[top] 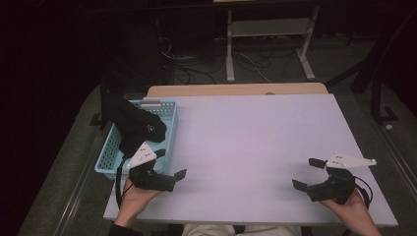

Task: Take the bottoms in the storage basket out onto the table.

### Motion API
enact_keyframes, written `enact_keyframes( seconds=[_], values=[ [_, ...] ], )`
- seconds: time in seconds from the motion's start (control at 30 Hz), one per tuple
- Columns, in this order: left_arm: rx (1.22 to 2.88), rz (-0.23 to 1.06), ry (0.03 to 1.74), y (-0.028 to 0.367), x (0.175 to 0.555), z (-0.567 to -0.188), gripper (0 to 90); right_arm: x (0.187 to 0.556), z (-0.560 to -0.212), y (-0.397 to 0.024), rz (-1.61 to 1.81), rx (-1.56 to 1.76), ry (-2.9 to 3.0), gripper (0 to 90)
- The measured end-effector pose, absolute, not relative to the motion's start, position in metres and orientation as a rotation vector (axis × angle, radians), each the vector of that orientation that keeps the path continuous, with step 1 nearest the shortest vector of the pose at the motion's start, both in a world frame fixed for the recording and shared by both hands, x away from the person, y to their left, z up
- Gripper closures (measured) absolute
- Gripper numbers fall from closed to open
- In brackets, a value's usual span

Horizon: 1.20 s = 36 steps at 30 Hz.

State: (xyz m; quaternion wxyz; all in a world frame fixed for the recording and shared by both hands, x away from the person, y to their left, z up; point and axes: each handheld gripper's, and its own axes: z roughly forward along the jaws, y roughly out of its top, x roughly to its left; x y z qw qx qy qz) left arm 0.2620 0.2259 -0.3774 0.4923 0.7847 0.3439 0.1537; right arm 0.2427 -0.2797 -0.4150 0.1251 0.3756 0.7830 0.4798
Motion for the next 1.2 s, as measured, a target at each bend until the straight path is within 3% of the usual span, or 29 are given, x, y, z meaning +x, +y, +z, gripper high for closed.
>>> enact_keyframes(
  seconds=[1.2],
  values=[
    [1.946, 0.39, 0.846, 0.236, 0.284, -0.337, 0.0, 0.244, -0.418, -0.277, 1.359, 1.095, 2.302, 0.0]
  ],
)
